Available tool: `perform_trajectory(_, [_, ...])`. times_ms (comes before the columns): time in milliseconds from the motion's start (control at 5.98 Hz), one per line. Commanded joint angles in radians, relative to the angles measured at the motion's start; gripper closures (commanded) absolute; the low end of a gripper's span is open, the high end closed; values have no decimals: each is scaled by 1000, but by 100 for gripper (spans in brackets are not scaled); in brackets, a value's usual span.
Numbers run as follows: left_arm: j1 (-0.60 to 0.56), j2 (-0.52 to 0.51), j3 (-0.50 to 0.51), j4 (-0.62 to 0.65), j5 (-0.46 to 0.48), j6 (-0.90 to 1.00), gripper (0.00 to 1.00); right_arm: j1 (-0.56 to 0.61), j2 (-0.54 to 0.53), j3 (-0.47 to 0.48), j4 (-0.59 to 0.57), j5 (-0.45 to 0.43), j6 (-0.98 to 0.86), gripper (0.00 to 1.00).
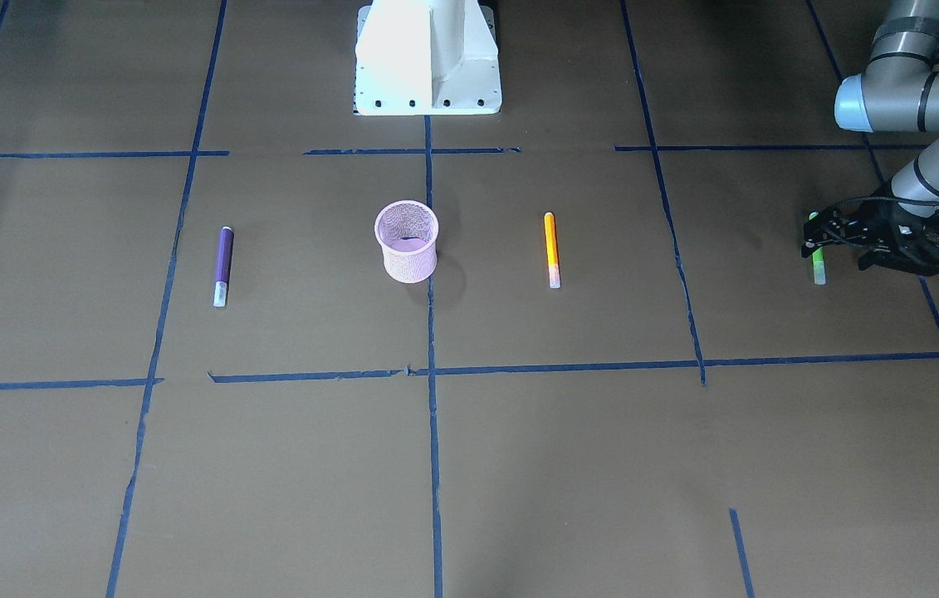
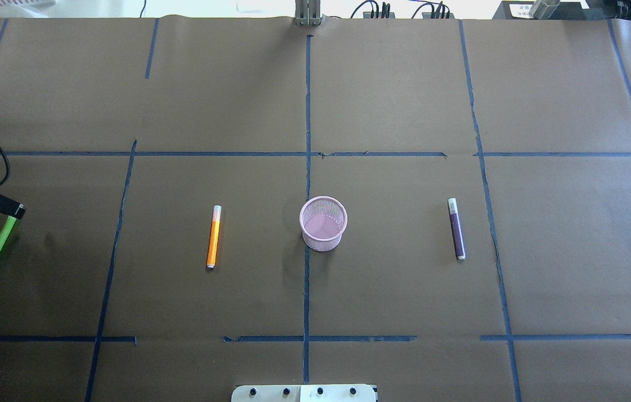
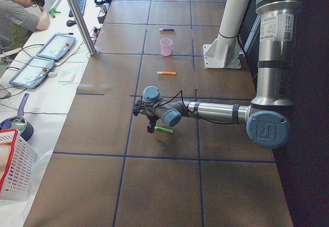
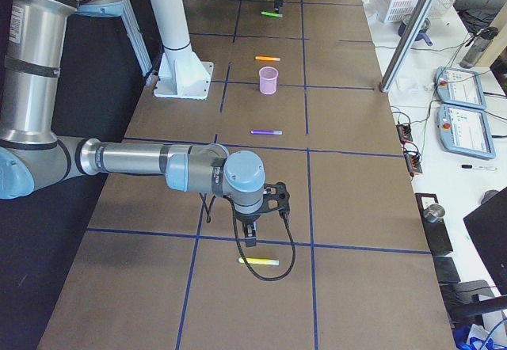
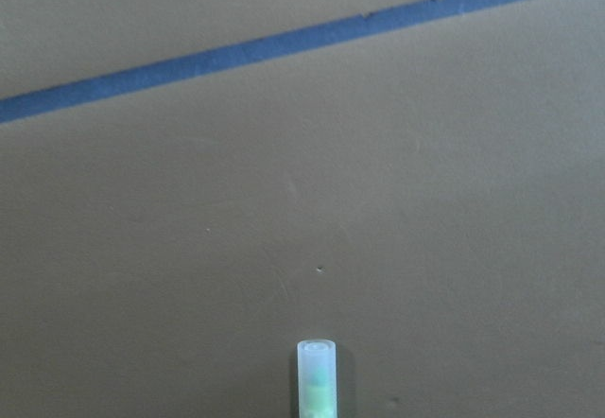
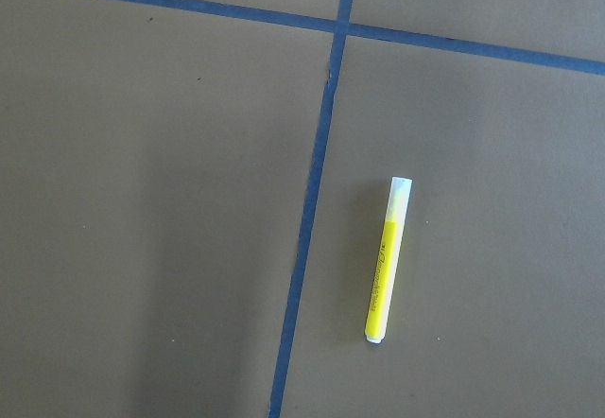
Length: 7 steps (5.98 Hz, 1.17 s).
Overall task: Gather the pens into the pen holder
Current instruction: 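Close the left gripper on the green highlighter and lift it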
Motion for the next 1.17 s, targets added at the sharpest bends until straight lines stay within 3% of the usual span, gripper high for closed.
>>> perform_trajectory(0, [12,-4,30,-1,-1,-1,8,-1,0,-2,0,-1,0,0])
perform_trajectory(669, [38,-7,39,-1,0,-1,17,1,0,-4,0,-2,0,0])
perform_trajectory(837, [38,-8,39,-1,-1,-1,26,-1,0,-4,0,-2,-1,0])
perform_trajectory(1004, [38,-8,39,-1,-1,-4,57,1,0,-5,0,-2,-2,0])
